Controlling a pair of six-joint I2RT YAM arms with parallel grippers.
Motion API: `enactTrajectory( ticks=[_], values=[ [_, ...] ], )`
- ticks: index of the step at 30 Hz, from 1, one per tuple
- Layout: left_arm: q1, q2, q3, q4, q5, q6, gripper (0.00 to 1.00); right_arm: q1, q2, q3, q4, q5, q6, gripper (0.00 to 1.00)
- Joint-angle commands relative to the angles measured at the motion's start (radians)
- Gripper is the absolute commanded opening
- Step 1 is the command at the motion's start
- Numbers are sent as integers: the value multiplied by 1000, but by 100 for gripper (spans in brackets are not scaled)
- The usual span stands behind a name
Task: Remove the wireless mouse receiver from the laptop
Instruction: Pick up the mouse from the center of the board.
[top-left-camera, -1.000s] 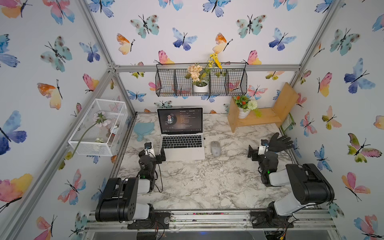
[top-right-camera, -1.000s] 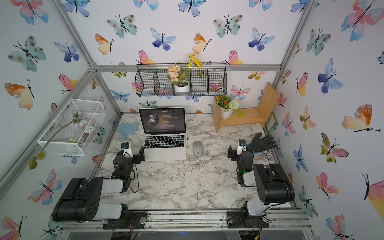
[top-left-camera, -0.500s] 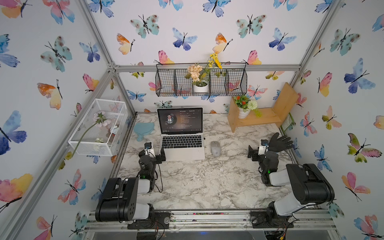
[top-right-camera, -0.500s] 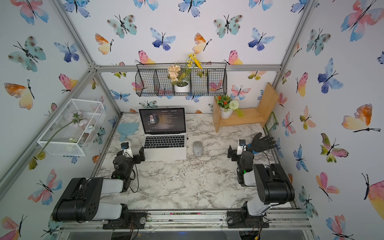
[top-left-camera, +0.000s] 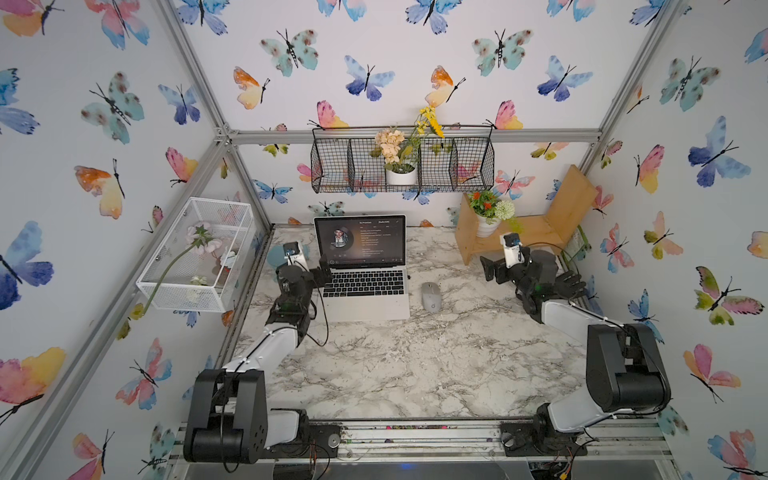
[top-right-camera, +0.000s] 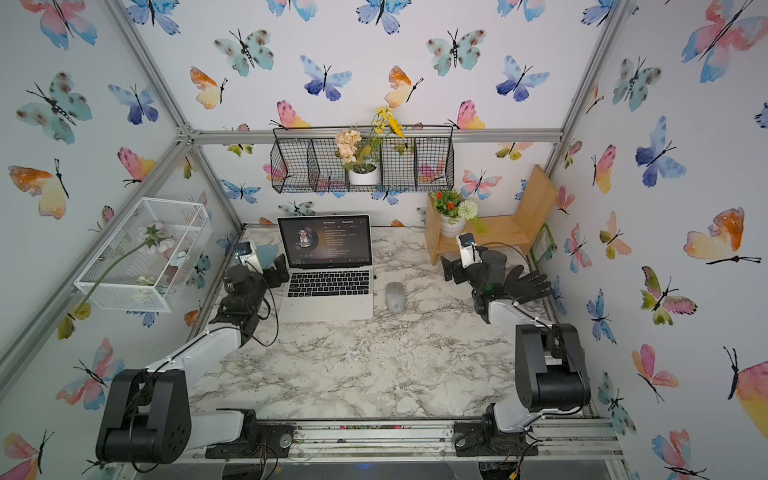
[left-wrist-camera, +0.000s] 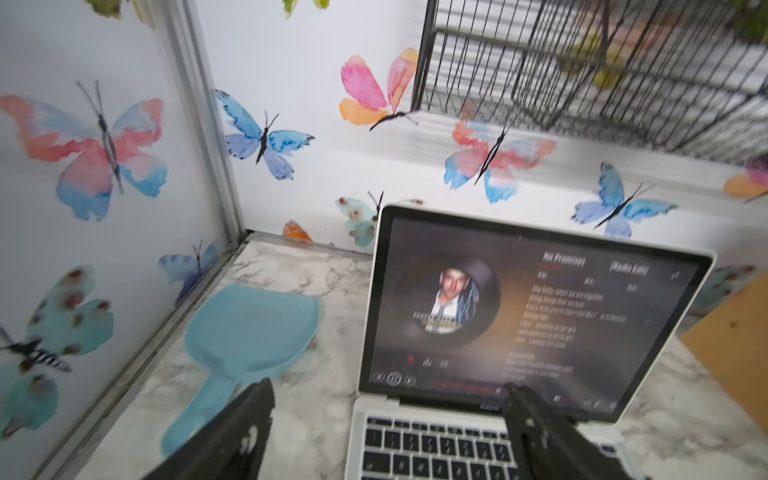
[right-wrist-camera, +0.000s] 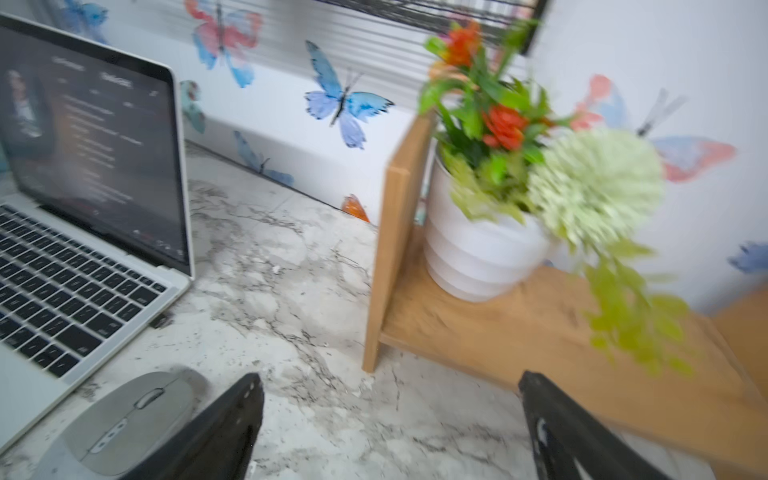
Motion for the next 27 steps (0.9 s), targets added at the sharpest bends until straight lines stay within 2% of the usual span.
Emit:
enactTrajectory(
  ticks=[1, 4, 7, 8, 10, 12, 14, 15, 20, 23, 27],
  values=[
    [34, 148, 179, -443, 224, -80, 90, 50, 128, 153, -433, -168, -266, 99],
    [59, 245, 264, -556, 332, -92, 86, 112, 217, 284, -580, -138, -423, 99],
    [67, 317, 312, -623, 375, -87, 81, 172, 291, 370, -626, -104, -515, 100],
    [67, 336, 326, -648, 381, -80, 76, 185, 316, 406, -655, -95, -530, 100],
    [53, 342, 318, -655, 372, -77, 75, 193, 363, 488, -733, -94, -511, 98],
    [33, 324, 282, -636, 349, -83, 78, 194, 408, 573, -806, -79, -409, 97],
    [11, 283, 229, -603, 336, -87, 83, 216, 434, 633, -861, -23, -232, 92],
    [7, 263, 204, -587, 333, -88, 83, 241, 422, 628, -863, 27, -147, 96],
    [3, 150, 75, -491, 309, -124, 84, 442, 263, 382, -714, 364, 245, 98],
    [2, 87, 8, -413, 277, -152, 86, 491, 235, 311, -700, 435, 475, 98],
    [2, 33, -42, -340, 247, -180, 88, 530, 240, 260, -629, 531, 587, 98]
  ],
)
